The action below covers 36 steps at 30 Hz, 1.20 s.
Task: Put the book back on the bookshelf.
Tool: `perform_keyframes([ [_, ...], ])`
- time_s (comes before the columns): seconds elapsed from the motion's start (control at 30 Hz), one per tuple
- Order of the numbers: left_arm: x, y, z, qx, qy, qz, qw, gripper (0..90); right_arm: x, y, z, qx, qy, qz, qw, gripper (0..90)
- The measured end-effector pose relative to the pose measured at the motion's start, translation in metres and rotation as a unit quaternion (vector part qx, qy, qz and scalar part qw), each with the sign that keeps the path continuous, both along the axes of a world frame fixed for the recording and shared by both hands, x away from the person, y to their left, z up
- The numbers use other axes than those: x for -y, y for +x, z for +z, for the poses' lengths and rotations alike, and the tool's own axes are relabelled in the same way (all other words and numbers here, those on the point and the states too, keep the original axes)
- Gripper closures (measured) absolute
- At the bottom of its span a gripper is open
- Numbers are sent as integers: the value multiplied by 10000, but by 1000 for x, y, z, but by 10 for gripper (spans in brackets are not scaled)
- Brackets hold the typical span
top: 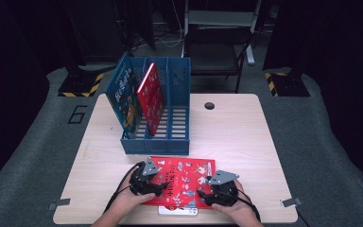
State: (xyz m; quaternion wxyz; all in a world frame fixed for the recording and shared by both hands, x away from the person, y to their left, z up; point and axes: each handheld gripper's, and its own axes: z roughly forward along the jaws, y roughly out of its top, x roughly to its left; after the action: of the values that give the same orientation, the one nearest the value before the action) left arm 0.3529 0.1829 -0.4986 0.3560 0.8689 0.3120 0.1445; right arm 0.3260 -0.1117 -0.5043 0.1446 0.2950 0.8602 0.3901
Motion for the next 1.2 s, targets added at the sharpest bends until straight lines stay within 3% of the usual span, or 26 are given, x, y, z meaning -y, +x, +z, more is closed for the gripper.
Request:
perform_keyframes([
  [0.23, 1, -1, 0, -11, -1, 47, 10000, 263, 4, 1, 1, -16, -2, 100, 9999, 372],
  [0.27, 0, -1, 2, -100, 76, 7, 9999, 263, 4, 1, 1, -18, -35, 87, 10000, 372],
  [0.43, 2, -1, 2, -71, 127, 64, 9999, 264, 5, -1, 2, -62, -55, 14, 10000, 371],
  [0.57, 2, 1, 4, -191, 171, -50, 9997, 263, 6, -3, 1, -42, -38, -35, 10000, 369],
  [0.77, 2, 1, 4, -151, 222, -50, 9996, 256, 16, -2, 4, -172, -59, -282, 9994, 384],
  [0.83, 4, 0, 4, -172, 248, -137, 9995, 223, 20, 0, 4, -281, -69, -427, 9987, 350],
  [0.9, 5, 1, 3, -158, 267, -138, 9994, 194, 25, 2, 3, -555, 109, -578, 9967, 343],
  [1.03, 5, 2, 4, -249, 242, -173, 9992, 194, 30, 2, 3, -608, 164, -685, 9957, 349],
  [1.2, 5, 3, 3, -138, 219, -131, 9996, 195, 30, 2, 2, -851, 248, -577, 9944, 335],
])
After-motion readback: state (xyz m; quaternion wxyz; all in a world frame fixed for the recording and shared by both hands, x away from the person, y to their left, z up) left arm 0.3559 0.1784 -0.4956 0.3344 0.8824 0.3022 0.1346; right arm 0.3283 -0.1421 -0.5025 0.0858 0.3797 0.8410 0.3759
